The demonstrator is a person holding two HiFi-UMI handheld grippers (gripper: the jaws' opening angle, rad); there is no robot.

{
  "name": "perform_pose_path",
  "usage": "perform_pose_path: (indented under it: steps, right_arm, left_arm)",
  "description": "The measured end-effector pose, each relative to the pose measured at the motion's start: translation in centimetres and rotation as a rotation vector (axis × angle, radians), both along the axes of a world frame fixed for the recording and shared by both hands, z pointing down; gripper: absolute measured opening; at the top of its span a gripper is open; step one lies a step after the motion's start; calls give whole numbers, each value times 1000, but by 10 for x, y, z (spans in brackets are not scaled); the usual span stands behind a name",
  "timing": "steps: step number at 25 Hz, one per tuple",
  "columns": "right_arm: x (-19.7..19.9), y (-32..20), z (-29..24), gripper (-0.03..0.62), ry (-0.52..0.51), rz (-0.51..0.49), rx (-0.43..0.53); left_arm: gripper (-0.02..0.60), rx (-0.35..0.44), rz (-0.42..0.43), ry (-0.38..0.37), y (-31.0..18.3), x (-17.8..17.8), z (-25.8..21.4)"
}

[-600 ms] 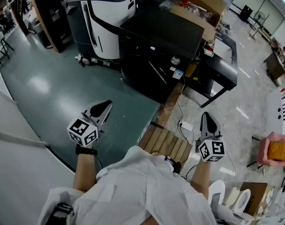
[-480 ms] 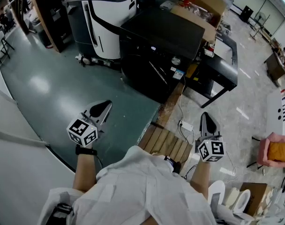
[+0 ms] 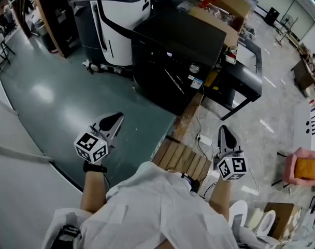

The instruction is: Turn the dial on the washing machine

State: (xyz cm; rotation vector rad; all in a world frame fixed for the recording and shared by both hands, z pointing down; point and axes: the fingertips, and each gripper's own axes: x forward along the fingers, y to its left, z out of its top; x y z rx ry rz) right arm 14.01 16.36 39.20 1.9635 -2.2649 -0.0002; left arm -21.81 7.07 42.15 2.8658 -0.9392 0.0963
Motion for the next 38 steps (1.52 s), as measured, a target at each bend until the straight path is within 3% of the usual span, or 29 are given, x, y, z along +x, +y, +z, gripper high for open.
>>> perform_pose_path:
  steps: [22,30,38]
  right_arm:
    - [-19,-25,35,3,22,-108,-132]
    - [14,-68,40,3,58,-100,-132]
    - [62,-129,41,3,52,-139,-138]
  left_arm:
    - [17,-47,3,4,-13,5,15]
    - [17,-60,-7,-5,-51,37,20]
    - [17,-59,6,-26,-109,103,15]
